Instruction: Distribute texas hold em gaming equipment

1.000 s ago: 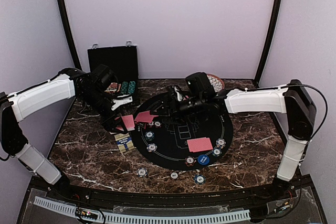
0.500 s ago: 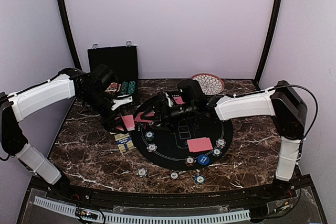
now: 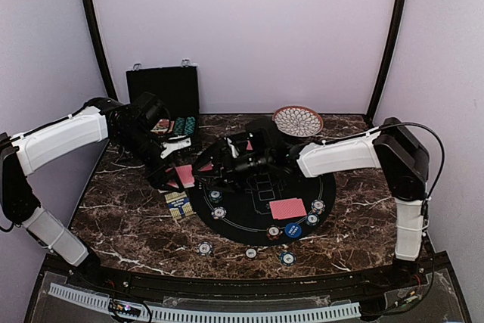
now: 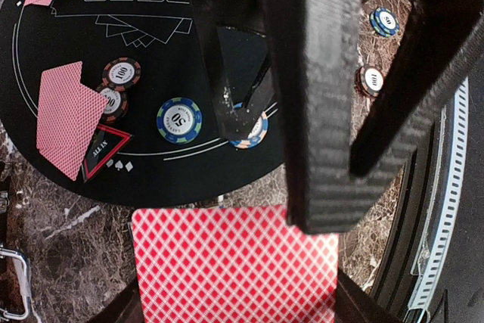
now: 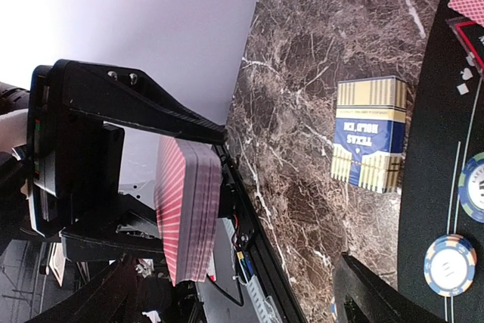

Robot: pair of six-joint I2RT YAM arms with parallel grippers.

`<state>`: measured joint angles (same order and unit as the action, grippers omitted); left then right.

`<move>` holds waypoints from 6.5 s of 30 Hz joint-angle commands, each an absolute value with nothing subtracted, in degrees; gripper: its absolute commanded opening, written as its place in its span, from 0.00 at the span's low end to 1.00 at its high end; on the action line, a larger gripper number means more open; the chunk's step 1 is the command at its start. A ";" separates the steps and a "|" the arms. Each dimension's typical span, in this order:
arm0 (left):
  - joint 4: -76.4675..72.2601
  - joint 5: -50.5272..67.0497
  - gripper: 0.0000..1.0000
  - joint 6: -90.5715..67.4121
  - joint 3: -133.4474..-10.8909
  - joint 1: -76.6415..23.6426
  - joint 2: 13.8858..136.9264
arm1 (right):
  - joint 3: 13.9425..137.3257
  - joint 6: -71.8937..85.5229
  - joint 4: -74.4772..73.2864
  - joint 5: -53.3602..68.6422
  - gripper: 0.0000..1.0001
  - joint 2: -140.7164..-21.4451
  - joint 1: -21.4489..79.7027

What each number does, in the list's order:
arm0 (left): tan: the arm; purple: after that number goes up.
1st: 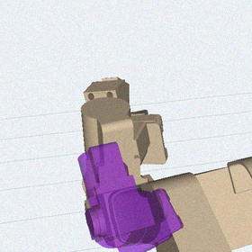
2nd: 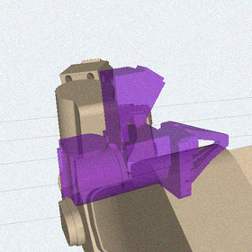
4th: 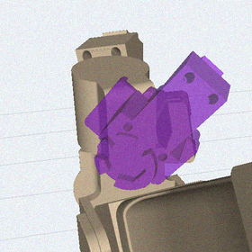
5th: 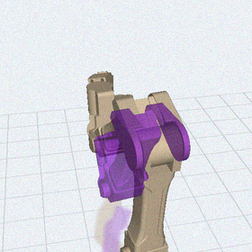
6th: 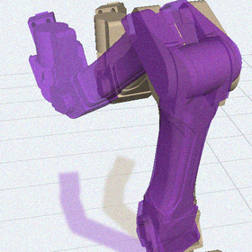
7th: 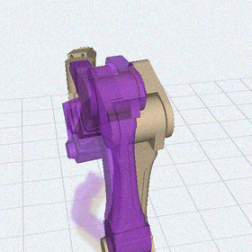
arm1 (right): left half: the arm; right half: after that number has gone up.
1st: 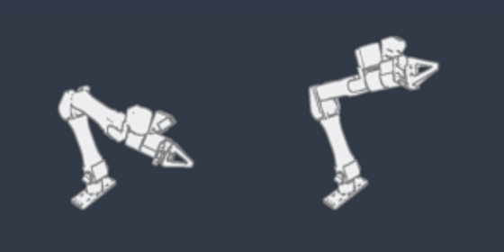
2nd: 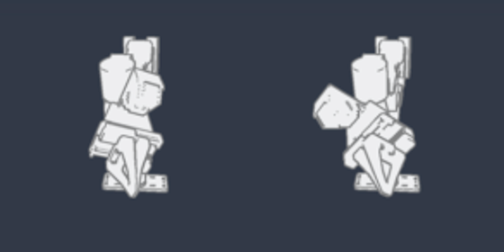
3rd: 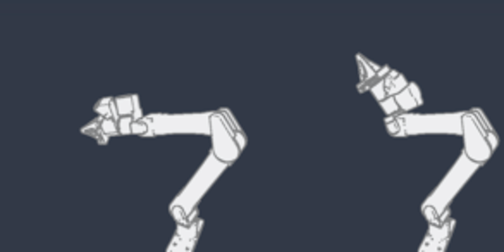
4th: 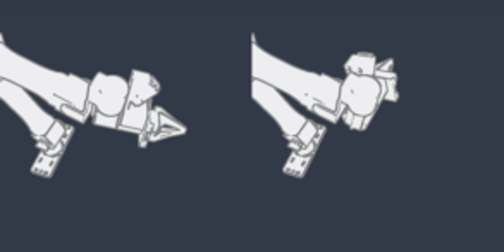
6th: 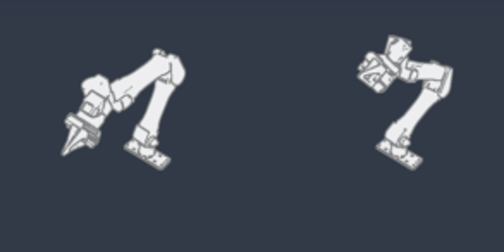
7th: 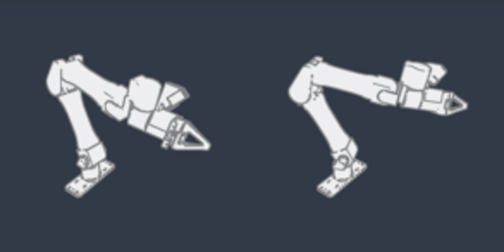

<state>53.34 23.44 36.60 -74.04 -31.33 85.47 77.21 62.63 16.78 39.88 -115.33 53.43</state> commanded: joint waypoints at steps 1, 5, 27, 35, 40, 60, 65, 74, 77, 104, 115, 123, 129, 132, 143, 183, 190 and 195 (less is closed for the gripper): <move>52.95 25.41 0.00 36.14 -76.04 -31.03 84.55 | 80.94 64.30 20.93 41.56 0.89 -117.17 54.46; 52.86 25.65 0.00 35.99 -76.03 -30.98 84.70 | 83.59 64.93 21.08 42.28 0.89 -119.21 54.99; 52.81 26.26 0.00 35.72 -76.60 -31.02 84.13 | 92.86 66.86 16.62 45.06 0.84 -128.63 56.25; 52.74 26.18 0.00 35.75 -76.66 -30.98 83.81 | 87.58 66.09 16.50 44.22 0.74 -124.79 54.98; 52.75 25.91 0.00 35.80 -76.28 -31.03 83.41 | 85.96 64.99 15.16 43.97 0.70 -123.24 54.76; 52.47 25.92 0.00 35.77 -75.81 -31.03 83.24 | 89.56 66.43 15.87 44.82 0.73 -122.48 55.55; 52.59 25.78 0.00 35.88 -75.85 -31.03 83.15 | 89.32 64.80 13.53 44.74 0.69 -122.57 55.42; 52.73 25.69 0.00 35.99 -75.85 -31.02 83.25 | 87.62 63.77 12.47 44.65 0.60 -120.85 54.94; 52.78 25.68 0.00 36.03 -75.85 -31.03 83.01 | 87.22 63.63 12.31 44.81 0.59 -120.55 54.78; 52.83 26.30 0.00 36.00 -75.32 -31.03 82.97 | 86.53 61.88 9.84 44.12 0.63 -117.83 53.18; 52.91 26.46 0.00 35.95 -75.53 -31.03 83.28 | 92.63 62.32 8.71 44.56 0.65 -121.50 53.79; 53.17 26.10 0.00 36.03 -75.36 -31.03 82.89 | 92.35 60.99 6.50 44.41 0.54 -122.03 53.57; 53.17 26.21 0.00 36.04 -75.11 -31.02 82.71 | 89.49 60.29 6.23 43.85 0.52 -119.31 52.56; 53.27 26.17 0.00 36.11 -75.06 -31.03 82.59 | 86.88 61.24 8.28 44.02 0.52 -117.46 52.05; 53.34 26.32 0.00 36.04 -75.23 -31.03 82.63 | 83.71 63.46 11.76 44.48 0.44 -113.98 51.43; 53.80 25.45 0.00 36.56 -75.67 -31.03 83.68 | 63.35 65.81 13.16 44.83 0.00 -96.06 44.78; 53.86 25.48 0.00 36.74 -75.26 -31.03 83.74 | 55.72 60.37 3.81 44.00 0.00 -88.43 40.35; 53.96 25.48 0.00 36.89 -75.32 -31.02 84.14 | 47.89 54.80 -4.05 42.55 0.00 -84.36 35.87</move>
<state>52.84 24.60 35.88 -74.85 -31.33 85.17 53.08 60.34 3.44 43.68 -87.22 38.81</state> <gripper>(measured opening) 0.687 0.003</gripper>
